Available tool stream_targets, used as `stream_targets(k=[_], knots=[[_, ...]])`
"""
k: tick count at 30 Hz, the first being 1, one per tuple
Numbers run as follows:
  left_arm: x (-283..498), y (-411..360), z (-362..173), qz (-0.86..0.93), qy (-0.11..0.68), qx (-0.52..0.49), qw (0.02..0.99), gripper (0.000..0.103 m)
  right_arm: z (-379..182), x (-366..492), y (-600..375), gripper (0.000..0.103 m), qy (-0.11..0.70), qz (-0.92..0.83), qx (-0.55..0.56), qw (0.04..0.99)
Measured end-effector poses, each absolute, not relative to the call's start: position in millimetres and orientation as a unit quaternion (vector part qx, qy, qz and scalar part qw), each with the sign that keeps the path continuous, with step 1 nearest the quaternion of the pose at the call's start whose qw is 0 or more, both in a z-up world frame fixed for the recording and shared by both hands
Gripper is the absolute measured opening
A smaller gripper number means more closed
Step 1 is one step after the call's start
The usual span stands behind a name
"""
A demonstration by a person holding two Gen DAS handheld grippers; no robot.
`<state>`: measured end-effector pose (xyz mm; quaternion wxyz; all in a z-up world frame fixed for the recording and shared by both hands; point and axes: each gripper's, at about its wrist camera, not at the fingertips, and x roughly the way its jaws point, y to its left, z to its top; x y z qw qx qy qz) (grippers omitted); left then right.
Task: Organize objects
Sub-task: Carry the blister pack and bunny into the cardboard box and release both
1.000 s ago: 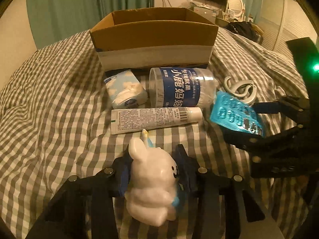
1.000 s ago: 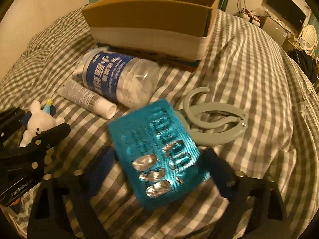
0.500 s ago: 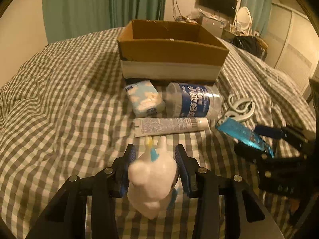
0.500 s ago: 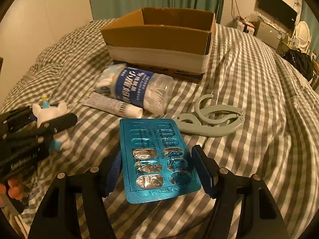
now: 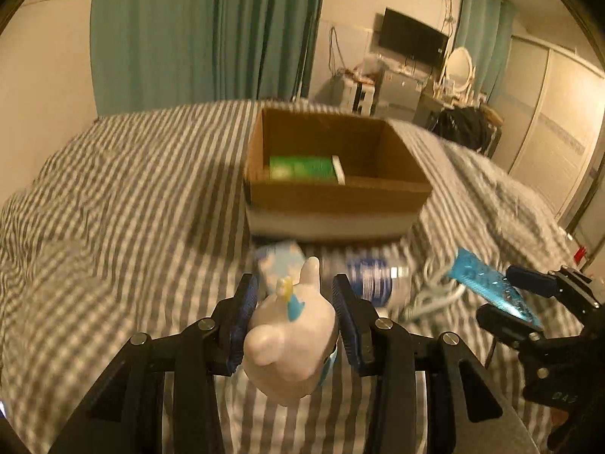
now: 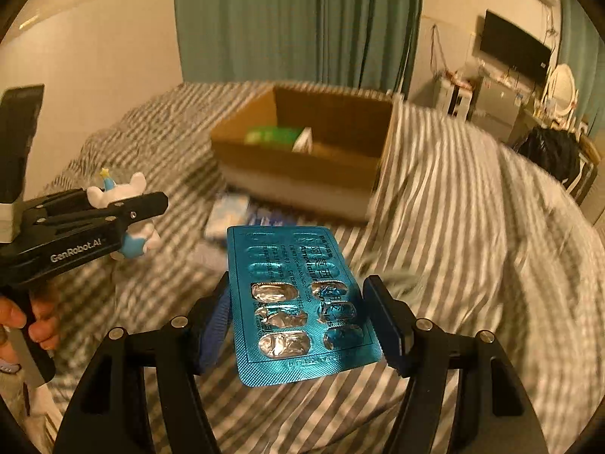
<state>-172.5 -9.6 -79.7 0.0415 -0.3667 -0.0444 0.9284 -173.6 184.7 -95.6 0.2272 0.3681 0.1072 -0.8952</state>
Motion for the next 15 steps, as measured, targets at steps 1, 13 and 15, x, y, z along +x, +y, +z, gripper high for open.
stream_targets(k=[1, 13, 15], knots=[[-180, -11, -73, 0.931, -0.042, -0.361, 0.042, 0.042, -88, -176, 185, 0.067, 0.105, -0.898, 0.362, 0.228], [-276, -11, -29, 0.947, -0.035, -0.315, 0.047, 0.042, -21, -258, 162, 0.067, 0.084, -0.921, 0.302, 0.233], [-297, -10, -26, 0.949, -0.033, -0.309, 0.050, 0.042, -16, -273, 155, 0.067, 0.086, -0.923, 0.295, 0.233]])
